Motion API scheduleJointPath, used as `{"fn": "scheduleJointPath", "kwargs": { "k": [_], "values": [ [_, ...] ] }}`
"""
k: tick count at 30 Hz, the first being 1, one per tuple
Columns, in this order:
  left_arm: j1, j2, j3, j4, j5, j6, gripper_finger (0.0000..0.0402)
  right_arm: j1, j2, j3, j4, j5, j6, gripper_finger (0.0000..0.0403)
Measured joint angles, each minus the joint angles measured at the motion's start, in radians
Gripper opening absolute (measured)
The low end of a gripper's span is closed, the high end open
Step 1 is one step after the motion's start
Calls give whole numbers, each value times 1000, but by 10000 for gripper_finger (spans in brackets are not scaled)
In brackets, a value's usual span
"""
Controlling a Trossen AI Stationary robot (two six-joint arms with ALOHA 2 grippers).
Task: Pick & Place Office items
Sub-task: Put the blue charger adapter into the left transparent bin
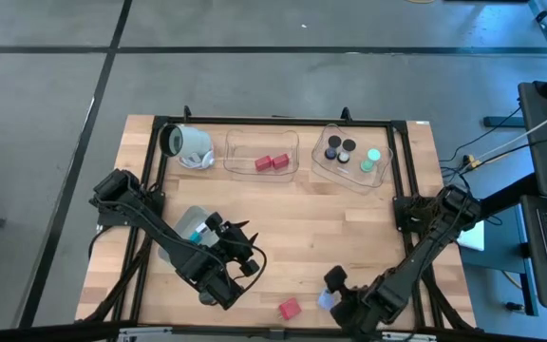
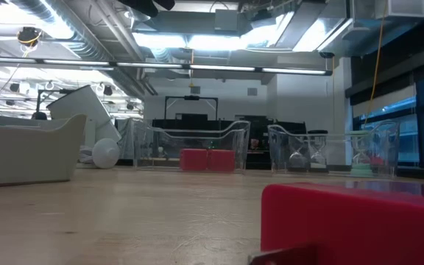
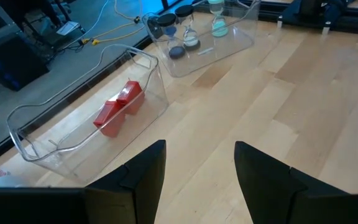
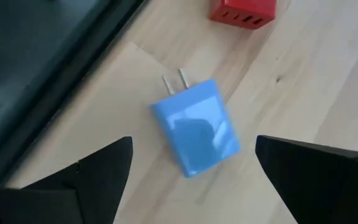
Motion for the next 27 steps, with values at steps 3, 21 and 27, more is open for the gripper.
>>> {"fn": "scheduleJointPath", "kwargs": {
  "k": [3,21,27],
  "values": [
    [0,0,0,0,0,0,187,-39,0,0,0,-50,-45,343],
    [0,0,0,0,2,0,187,-181,69,1,40,-279,-262,299],
    [0,0,0,0,3,8,187,-184,75,-25,121,-317,-262,270]
  ]
}}
